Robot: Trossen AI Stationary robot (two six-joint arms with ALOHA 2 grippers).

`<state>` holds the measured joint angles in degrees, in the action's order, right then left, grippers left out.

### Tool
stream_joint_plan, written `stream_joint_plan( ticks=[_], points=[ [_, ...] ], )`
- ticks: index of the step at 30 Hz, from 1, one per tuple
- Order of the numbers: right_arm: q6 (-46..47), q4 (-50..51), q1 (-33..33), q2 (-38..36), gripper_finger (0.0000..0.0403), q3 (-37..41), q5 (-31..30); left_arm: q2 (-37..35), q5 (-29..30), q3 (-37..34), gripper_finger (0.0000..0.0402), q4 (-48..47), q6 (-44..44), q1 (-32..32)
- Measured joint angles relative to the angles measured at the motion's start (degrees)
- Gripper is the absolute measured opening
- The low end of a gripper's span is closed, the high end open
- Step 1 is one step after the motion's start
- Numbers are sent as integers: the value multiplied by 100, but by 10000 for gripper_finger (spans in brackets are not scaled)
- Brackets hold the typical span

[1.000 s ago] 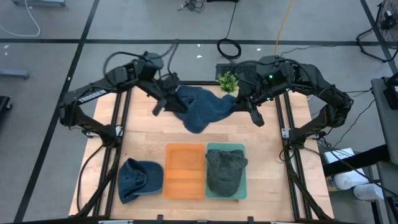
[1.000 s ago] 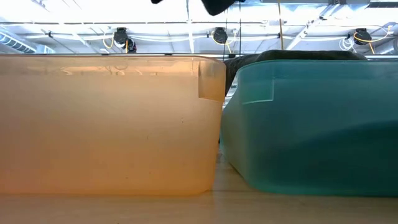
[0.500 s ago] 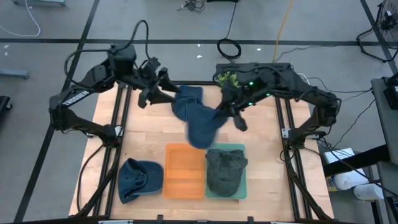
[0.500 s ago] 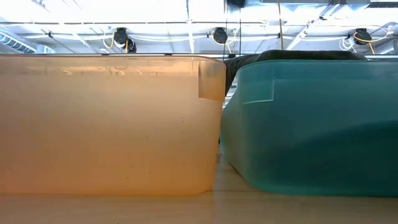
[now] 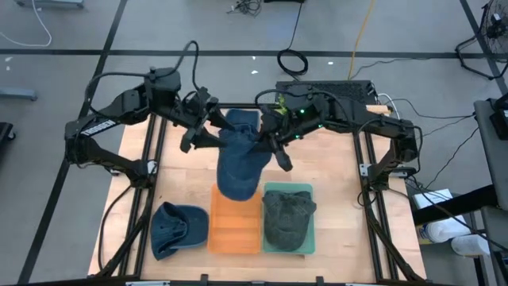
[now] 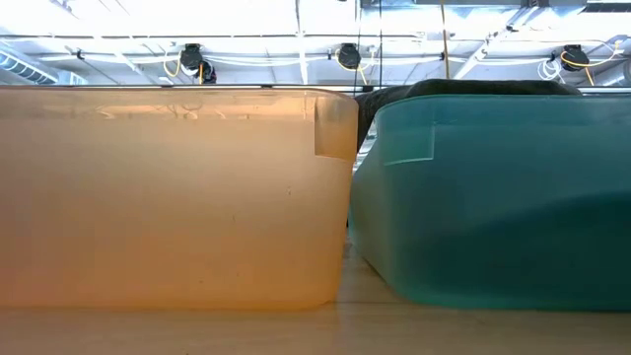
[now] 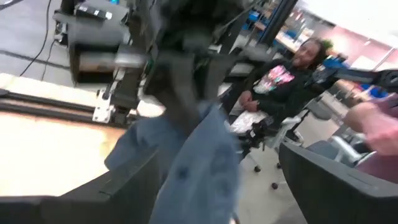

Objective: Pick & Place hat
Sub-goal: Put the top left blue cap into the orange bin

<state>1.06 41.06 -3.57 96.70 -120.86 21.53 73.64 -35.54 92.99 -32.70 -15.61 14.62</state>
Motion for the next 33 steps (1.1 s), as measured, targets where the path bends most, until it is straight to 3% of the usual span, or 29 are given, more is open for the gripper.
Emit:
stream_joint_plan(
  ticks=[7, 14, 17, 23, 29, 33],
  points=[
    [111, -696, -7, -8, 5, 0, 121, 252, 272, 0, 288, -101, 302, -332],
    [122, -511, -7, -17, 5, 0, 115, 376, 236, 0, 238, 316, 470, -463],
    [117, -439, -7, -11, 5, 0, 43, 370, 147, 0, 181, 344, 490, -475],
    [-6, -438, -16, -12, 5, 0, -183, 353, -414, 0, 25, 349, 493, -463],
    [-33, -459, -17, -8, 7, 0, -192, 353, -760, -2, 9, 374, 331, -393],
    [-302, -496, -15, -9, 49, 0, -210, 338, -1013, -2, 6, 375, 243, -339]
  ],
)
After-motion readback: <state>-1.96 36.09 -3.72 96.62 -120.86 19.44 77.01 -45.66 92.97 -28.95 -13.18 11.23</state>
